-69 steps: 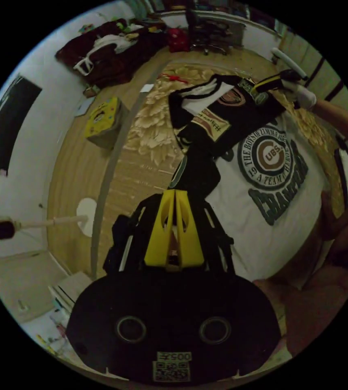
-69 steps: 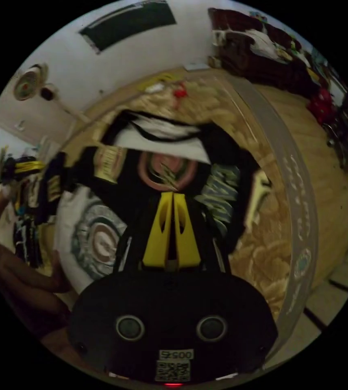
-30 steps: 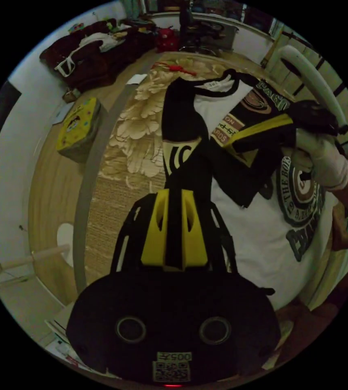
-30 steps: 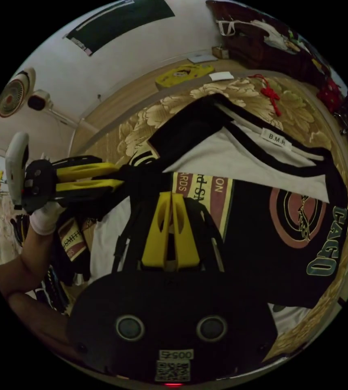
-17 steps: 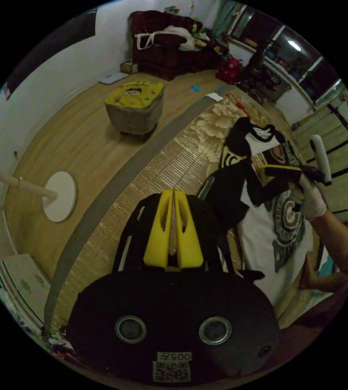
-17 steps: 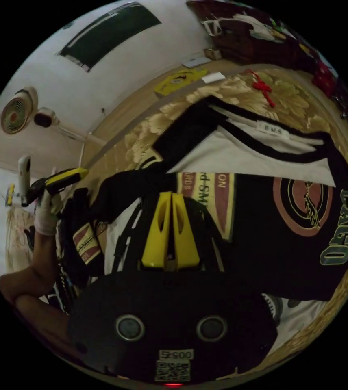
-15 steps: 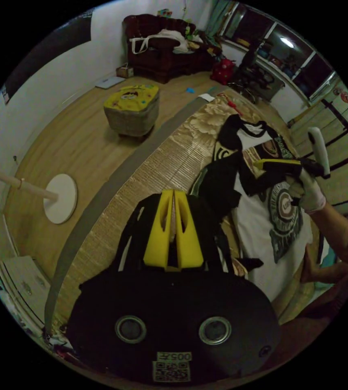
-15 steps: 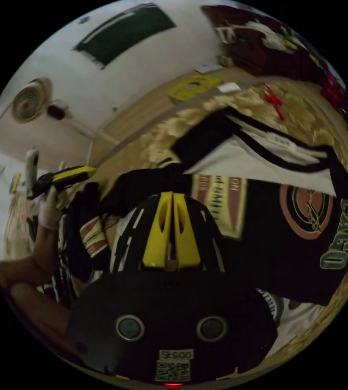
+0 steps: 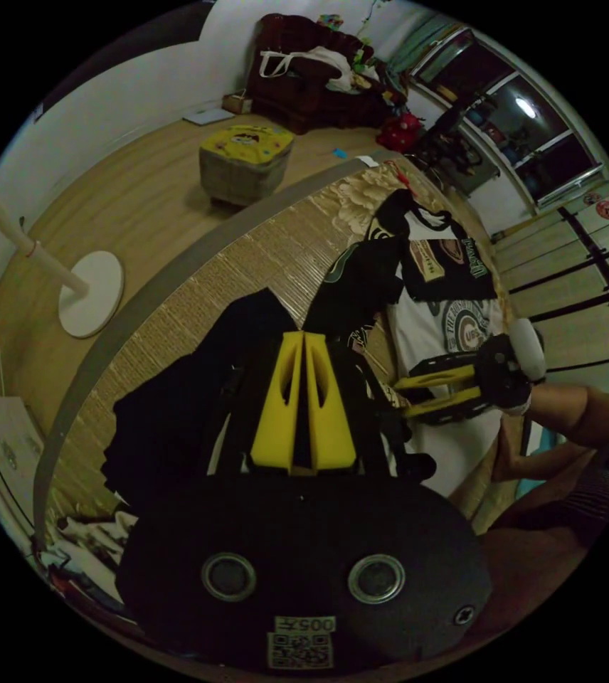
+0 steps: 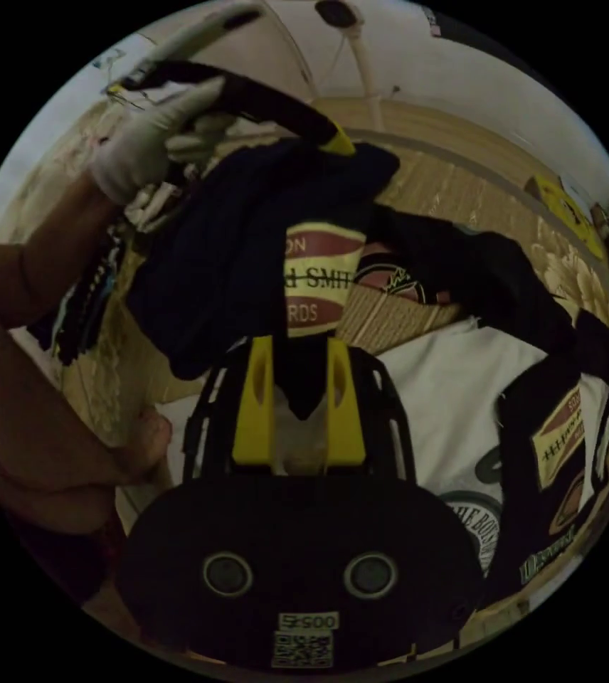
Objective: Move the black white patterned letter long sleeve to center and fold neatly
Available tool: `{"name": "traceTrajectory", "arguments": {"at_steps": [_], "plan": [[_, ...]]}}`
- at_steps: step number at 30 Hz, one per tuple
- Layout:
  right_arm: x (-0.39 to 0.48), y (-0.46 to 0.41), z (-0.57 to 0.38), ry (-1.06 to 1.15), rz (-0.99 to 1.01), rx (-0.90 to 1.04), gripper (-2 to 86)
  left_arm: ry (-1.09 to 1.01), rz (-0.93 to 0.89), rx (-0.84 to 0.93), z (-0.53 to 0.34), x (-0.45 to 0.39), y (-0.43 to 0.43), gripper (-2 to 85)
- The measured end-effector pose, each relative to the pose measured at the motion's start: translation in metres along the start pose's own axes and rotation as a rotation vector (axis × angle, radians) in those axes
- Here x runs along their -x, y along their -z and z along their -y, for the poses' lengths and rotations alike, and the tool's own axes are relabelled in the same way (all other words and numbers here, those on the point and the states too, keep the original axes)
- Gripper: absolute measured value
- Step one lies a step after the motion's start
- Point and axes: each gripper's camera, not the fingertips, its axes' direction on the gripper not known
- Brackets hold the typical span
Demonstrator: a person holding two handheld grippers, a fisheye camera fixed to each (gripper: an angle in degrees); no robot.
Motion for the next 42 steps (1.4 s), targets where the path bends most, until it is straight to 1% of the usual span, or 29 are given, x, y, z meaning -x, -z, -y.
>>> {"name": "traceTrajectory", "arguments": {"at_steps": [2,3,4,5,7,9,10,14,17,19,20,22,23,24,25,28,30,33,34,35,36,38,39,42], "plan": [[0.0,0.017,0.007,-0.04,0.049,-0.032,0.3,0.004,0.008,-0.022,-0.017,0.002,0.009,-0.7],[-0.004,0.036,0.01,-0.077,0.15,-0.085,-0.7,0.003,0.007,-0.026,-0.021,0.002,0.011,-0.7],[-0.01,0.056,0.011,-0.13,0.241,-0.143,-1.1,0.0,0.006,-0.039,-0.03,0.002,0.015,-0.6],[-0.014,0.067,0.012,-0.159,0.282,-0.174,-1.1,-0.003,0.007,-0.056,-0.038,0.002,0.02,-0.6],[-0.034,0.11,0.011,-0.292,0.437,-0.307,-1.0,-0.008,-0.002,-0.099,-0.049,0.002,0.027,-0.6],[-0.046,0.142,0.013,-0.348,0.54,-0.4,-1.0,-0.014,-0.022,-0.159,-0.061,0.0,0.035,-0.6],[-0.049,0.163,0.019,-0.362,0.555,-0.434,-1.1,-0.013,-0.033,-0.198,-0.068,-0.001,0.04,-0.5],[-0.043,0.224,0.045,-0.352,0.445,-0.478,-1.6,-0.032,-0.049,-0.295,-0.092,-0.01,0.051,0.3],[-0.026,0.271,0.076,-0.274,0.345,-0.481,-1.6,-0.048,-0.039,-0.278,-0.103,-0.019,0.051,2.7],[-0.001,0.299,0.111,-0.15,0.139,-0.34,-1.5,-0.069,-0.045,-0.284,-0.109,-0.025,0.051,4.0],[0.006,0.305,0.119,-0.12,0.079,-0.312,-1.4,-0.08,-0.059,-0.281,-0.112,-0.029,0.05,4.7],[0.034,0.325,0.144,-0.005,-0.139,-0.212,-1.6,-0.101,-0.089,-0.274,-0.114,-0.037,0.048,5.9],[0.041,0.329,0.149,0.018,-0.193,-0.191,-1.6,-0.12,-0.107,-0.273,-0.115,-0.044,0.047,7.2],[0.053,0.337,0.157,0.05,-0.288,-0.162,-1.6,-0.137,-0.118,-0.268,-0.115,-0.048,0.045,7.8],[0.062,0.345,0.163,0.079,-0.357,-0.136,-1.6,-0.164,-0.134,-0.253,-0.114,-0.057,0.042,8.9],[0.079,0.358,0.173,0.127,-0.469,-0.066,-1.7,-0.247,-0.148,-0.25,-0.113,-0.083,0.037,12.1],[0.086,0.361,0.178,0.142,-0.5,-0.018,-1.7,-0.302,-0.133,-0.257,-0.113,-0.1,0.035,13.0],[0.084,0.37,0.183,0.073,-0.43,0.036,-1.6,-0.306,-0.017,-0.241,-0.116,-0.123,0.034,13.5],[0.08,0.374,0.183,0.031,-0.407,0.034,-1.6,-0.26,0.047,-0.294,-0.123,-0.13,0.039,13.3],[0.078,0.377,0.182,0.004,-0.396,0.024,-1.6,-0.199,0.091,-0.385,-0.135,-0.134,0.048,12.0],[0.071,0.384,0.178,-0.059,-0.361,-0.005,-1.6,-0.168,0.102,-0.431,-0.142,-0.136,0.052,11.3],[0.056,0.391,0.17,-0.148,-0.28,-0.043,-1.6,-0.122,0.098,-0.562,-0.17,-0.149,0.065,7.3],[0.045,0.395,0.163,-0.204,-0.222,-0.07,-1.6,-0.128,0.091,-0.582,-0.176,-0.154,0.067,6.8],[0.02,0.401,0.141,-0.32,-0.078,-0.124,-1.6,-0.243,0.087,-0.645,-0.194,-0.182,0.079,6.5]]}}
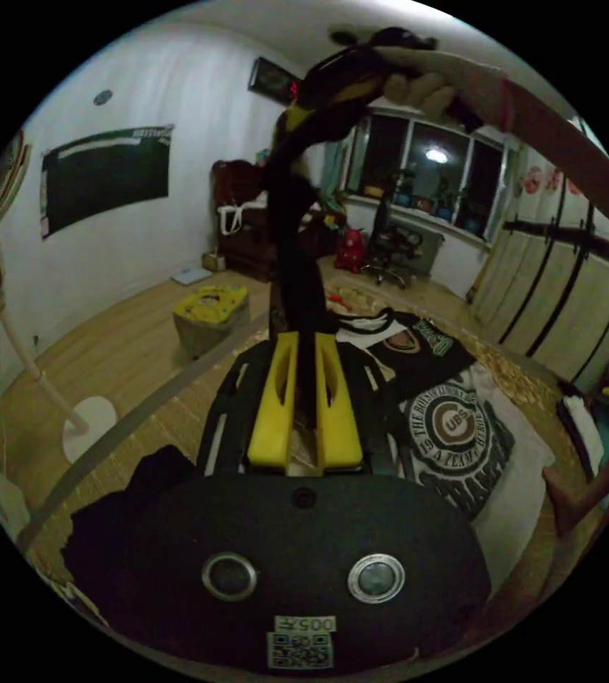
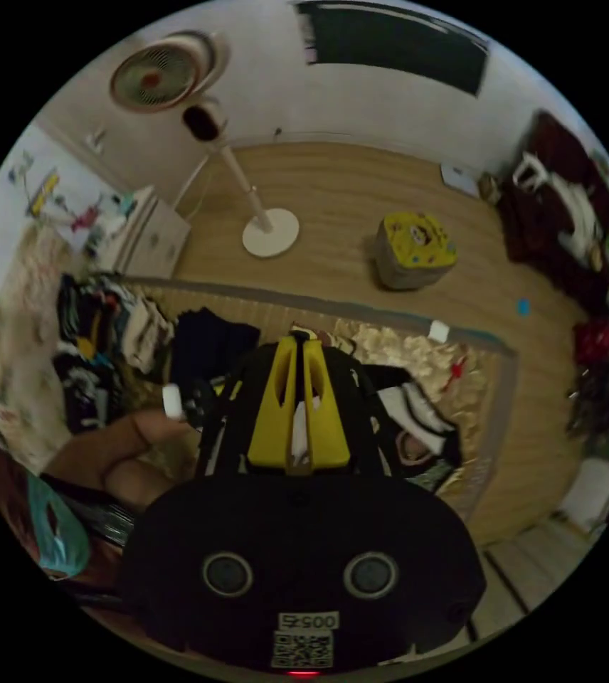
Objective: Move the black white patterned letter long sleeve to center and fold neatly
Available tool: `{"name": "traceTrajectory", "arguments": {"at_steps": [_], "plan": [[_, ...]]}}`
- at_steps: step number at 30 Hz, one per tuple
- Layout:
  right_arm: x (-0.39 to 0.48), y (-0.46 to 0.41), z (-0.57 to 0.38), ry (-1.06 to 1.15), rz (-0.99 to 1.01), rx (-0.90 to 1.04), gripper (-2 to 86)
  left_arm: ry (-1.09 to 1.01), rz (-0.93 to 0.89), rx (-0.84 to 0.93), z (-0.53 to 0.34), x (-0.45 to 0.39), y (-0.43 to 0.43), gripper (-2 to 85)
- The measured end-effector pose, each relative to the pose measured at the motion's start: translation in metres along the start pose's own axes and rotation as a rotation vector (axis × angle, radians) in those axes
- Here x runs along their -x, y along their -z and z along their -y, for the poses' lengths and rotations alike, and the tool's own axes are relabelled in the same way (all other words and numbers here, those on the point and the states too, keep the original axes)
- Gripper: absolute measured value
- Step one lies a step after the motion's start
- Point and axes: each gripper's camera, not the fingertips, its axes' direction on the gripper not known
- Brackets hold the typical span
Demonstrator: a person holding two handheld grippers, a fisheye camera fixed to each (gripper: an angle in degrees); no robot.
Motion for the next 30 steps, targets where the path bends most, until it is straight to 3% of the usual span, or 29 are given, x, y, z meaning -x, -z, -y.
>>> {"name": "traceTrajectory", "arguments": {"at_steps": [5,8,13,15,17,20,26,30], "plan": [[-0.034,0.007,-0.024,-0.112,0.119,-0.022,-0.8,-0.099,0.265,-0.199,0.028,-0.034,0.035,10.9],[-0.049,0.014,-0.039,-0.145,0.137,-0.032,-0.9,-0.219,0.332,-0.239,0.041,-0.05,0.043,11.9],[-0.065,0.025,-0.063,-0.167,0.187,-0.057,-1.0,-0.442,0.368,-0.208,0.063,-0.073,0.041,2.0],[-0.07,0.034,-0.073,-0.17,0.159,-0.099,-1.2,-0.369,0.257,-0.173,0.082,-0.06,0.049,1.2],[-0.074,0.046,-0.084,-0.145,0.139,-0.146,-0.6,-0.188,-0.042,-0.17,0.107,-0.027,0.065,0.5],[-0.074,0.063,-0.111,-0.044,0.164,-0.237,1.2,-0.065,-0.336,-0.132,0.133,0.002,0.069,0.3],[-0.084,0.088,-0.175,-0.039,0.158,-0.393,4.3,0.038,-0.543,-0.055,0.164,0.014,0.059,0.2],[-0.122,0.12,-0.224,-0.125,0.298,-0.586,6.6,0.156,-0.563,-0.061,0.171,0.027,0.055,0.3]]}}
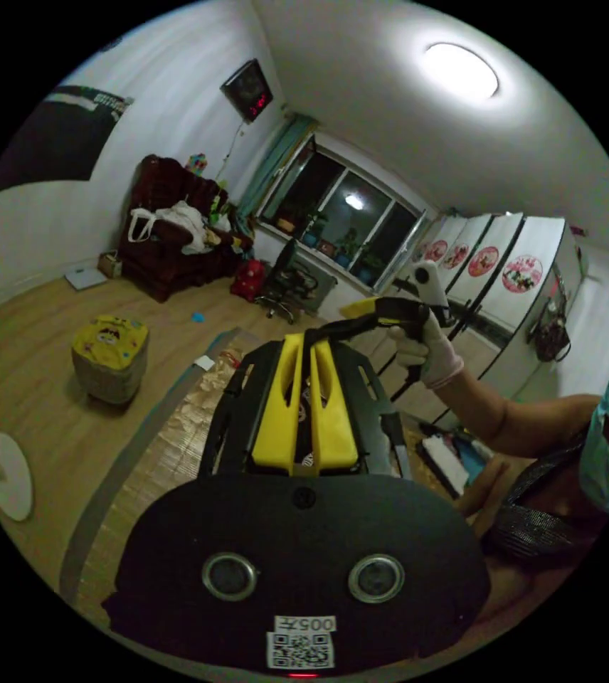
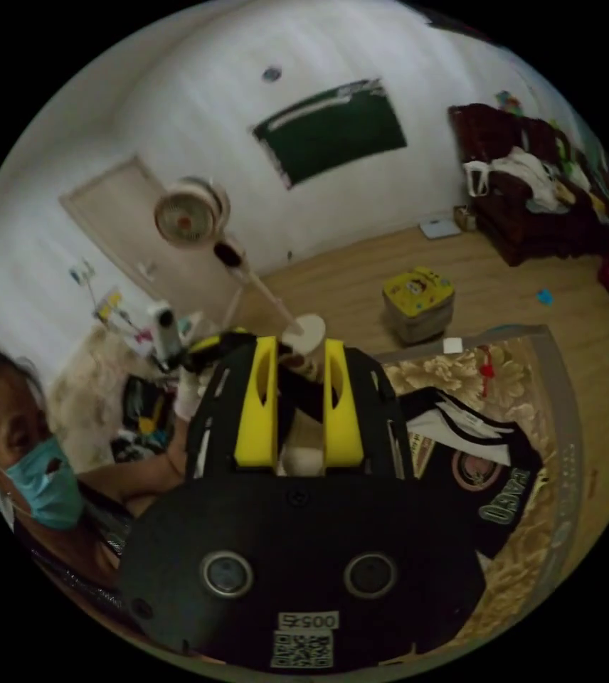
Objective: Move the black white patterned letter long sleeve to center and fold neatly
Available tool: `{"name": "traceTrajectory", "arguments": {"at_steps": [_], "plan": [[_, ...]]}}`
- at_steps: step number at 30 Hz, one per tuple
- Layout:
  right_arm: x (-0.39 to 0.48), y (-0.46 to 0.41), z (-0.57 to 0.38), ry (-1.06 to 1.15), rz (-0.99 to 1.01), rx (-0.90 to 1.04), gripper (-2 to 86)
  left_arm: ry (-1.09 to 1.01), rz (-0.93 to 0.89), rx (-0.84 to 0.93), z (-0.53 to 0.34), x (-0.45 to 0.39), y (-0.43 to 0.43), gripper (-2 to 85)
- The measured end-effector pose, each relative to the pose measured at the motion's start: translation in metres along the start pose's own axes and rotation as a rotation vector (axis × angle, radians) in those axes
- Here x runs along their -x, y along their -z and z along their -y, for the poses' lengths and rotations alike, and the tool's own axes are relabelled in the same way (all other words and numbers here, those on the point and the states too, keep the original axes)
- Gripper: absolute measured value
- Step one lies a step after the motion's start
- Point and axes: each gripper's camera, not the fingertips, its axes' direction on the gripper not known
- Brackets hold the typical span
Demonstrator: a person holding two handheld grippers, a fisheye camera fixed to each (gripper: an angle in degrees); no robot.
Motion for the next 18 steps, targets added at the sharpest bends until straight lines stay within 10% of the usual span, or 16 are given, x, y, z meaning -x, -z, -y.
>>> {"name": "traceTrajectory", "arguments": {"at_steps": [18], "plan": [[-0.058,-0.021,-0.035,-0.096,0.114,0.313,4.5,-0.106,0.02,0.062,0.062,-0.003,-0.113,1.1]]}}
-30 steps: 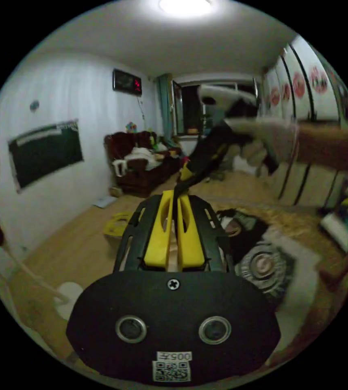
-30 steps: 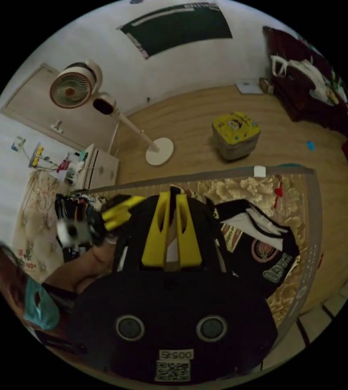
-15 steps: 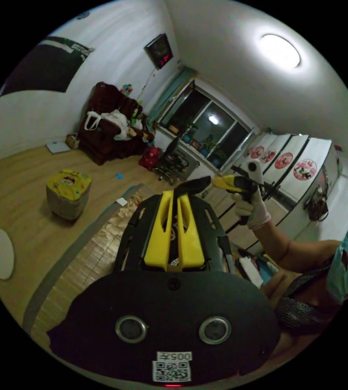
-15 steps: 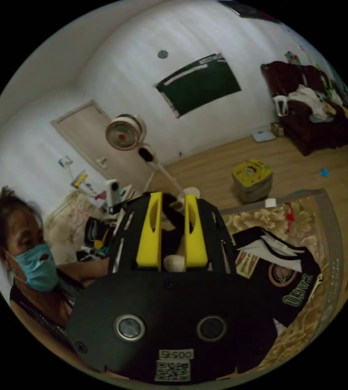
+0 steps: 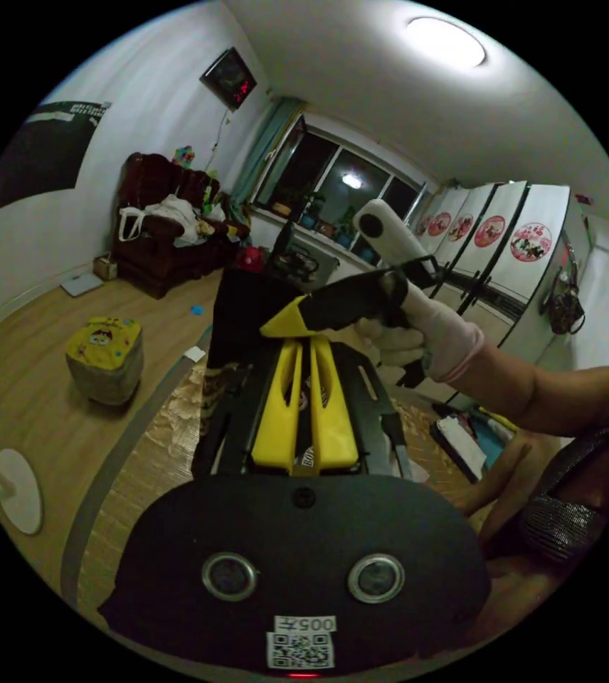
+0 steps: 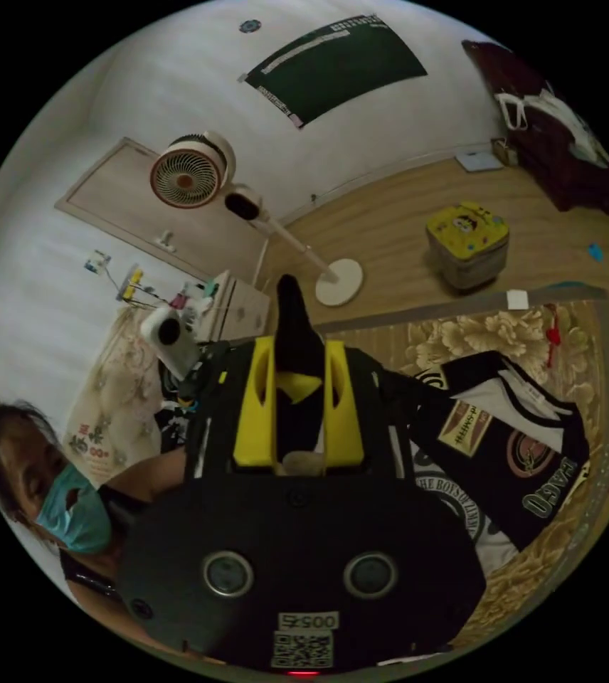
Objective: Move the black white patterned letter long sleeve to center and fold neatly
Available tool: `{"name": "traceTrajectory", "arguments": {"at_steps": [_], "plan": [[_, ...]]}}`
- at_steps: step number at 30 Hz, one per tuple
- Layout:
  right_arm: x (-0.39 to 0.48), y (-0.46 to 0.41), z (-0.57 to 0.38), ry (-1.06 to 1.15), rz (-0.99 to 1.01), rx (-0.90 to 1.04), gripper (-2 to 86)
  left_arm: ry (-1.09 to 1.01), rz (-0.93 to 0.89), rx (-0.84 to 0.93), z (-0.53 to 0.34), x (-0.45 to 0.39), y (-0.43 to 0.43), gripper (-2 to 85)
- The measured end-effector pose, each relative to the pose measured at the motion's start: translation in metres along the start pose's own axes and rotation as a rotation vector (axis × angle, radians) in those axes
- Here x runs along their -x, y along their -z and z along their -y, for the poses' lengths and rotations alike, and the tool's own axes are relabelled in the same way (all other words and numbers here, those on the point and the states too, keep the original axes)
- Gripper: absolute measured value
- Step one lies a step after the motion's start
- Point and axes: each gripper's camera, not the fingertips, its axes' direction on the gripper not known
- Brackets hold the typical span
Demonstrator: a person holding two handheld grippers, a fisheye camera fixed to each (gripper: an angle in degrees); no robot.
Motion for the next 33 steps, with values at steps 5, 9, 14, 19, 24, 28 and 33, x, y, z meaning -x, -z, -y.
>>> {"name": "traceTrajectory", "arguments": {"at_steps": [5,9,14,19,24,28,33], "plan": [[-0.017,0.032,-0.027,0.02,-0.117,-0.075,0.0,0.017,-0.066,-0.035,0.004,0.029,-0.022,2.0],[-0.05,0.078,-0.067,-0.021,-0.118,-0.189,-0.6,0.056,0.153,-0.005,-0.013,0.061,-0.048,5.9],[-0.085,0.114,-0.124,-0.034,-0.081,-0.225,-0.6,-0.026,0.238,0.251,-0.03,0.088,-0.122,12.6],[-0.127,0.141,-0.204,-0.084,-0.085,-0.275,-0.7,-0.244,0.242,0.422,-0.003,0.085,-0.19,15.6],[-0.175,0.149,-0.26,-0.189,-0.072,-0.284,-0.7,-0.504,0.39,0.65,0.023,0.083,-0.266,14.5],[-0.211,0.158,-0.301,-0.237,-0.04,-0.326,-0.9,-0.577,0.426,0.711,0.049,0.096,-0.315,11.5],[-0.242,0.182,-0.35,-0.278,-0.05,-0.407,-0.8,-0.354,0.303,0.565,0.092,0.135,-0.319,7.6]]}}
